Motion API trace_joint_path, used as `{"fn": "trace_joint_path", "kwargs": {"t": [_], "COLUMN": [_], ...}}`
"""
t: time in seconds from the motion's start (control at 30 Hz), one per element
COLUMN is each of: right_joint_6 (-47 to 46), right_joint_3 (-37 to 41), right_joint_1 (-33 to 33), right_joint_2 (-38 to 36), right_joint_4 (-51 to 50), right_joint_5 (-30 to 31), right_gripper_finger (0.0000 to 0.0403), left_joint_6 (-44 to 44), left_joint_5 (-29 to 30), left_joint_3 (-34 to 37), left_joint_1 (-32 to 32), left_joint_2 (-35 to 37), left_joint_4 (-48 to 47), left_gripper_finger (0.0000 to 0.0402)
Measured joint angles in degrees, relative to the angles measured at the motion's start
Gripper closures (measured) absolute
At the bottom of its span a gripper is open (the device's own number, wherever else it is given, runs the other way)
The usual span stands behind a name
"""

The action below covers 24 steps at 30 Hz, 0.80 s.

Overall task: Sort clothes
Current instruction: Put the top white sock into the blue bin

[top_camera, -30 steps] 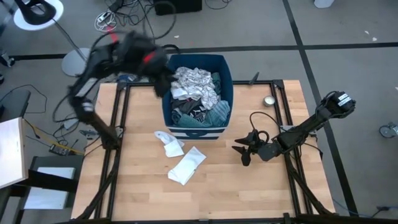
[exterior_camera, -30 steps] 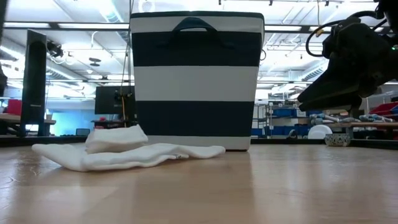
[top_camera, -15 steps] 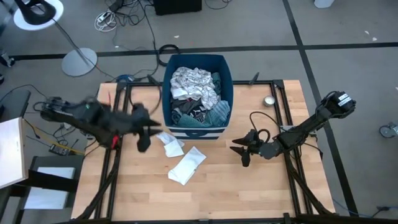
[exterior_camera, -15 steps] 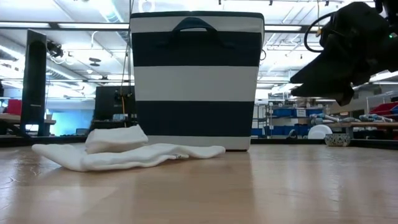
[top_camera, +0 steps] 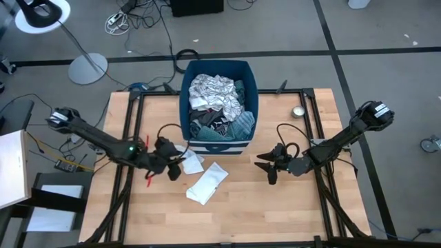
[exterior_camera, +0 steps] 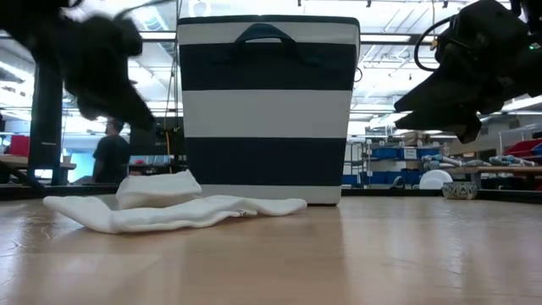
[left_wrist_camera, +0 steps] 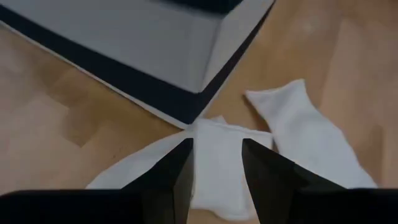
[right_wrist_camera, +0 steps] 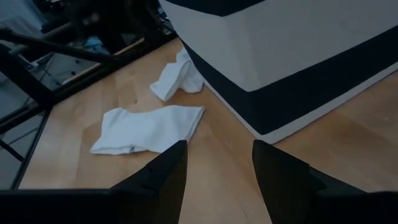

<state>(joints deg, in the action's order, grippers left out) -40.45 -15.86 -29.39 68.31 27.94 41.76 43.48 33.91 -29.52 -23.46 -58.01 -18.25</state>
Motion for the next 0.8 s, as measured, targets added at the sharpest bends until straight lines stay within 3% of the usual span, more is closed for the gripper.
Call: {"fn": "trace_joint_path", "kwargs": {"t": [0.23, 0.47, 0.53, 0.67, 0.8], "right_joint_6": [0.07, 0.11, 0.11, 0.15, 0.2], "right_joint_3": [0.0, 0.0, 0.0, 0.0, 0.0], "right_joint_1": [0.0, 0.0, 0.0, 0.0, 0.0], "right_joint_2": [0.0, 0.0, 0.0, 0.0, 0.0], "right_joint_4": [0.55, 0.61, 0.62, 0.65, 0.64], "right_joint_5": [0.02, 0.02, 0.02, 0.02, 0.02], "right_gripper_finger": [0.022, 0.022, 0.022, 0.022, 0.022], "left_joint_6": [-8.61, -8.76, -8.11, -5.55, -5.59], "left_joint_5": [0.1, -0.53, -0.59, -3.55, -9.24], "left_joint_3": [9.29, 12.37, 12.4, 12.38, 11.64], "left_joint_1": [2.54, 3.6, 3.58, 3.59, 2.86], "left_joint_2": [-7.62, -19.2, -21.37, -22.57, -22.17], "left_joint_4": [16.56, 25.54, 27.79, 32.09, 39.37], "left_gripper_finger": [0.0259, 0.0262, 0.0282, 0.0378, 0.0396]}}
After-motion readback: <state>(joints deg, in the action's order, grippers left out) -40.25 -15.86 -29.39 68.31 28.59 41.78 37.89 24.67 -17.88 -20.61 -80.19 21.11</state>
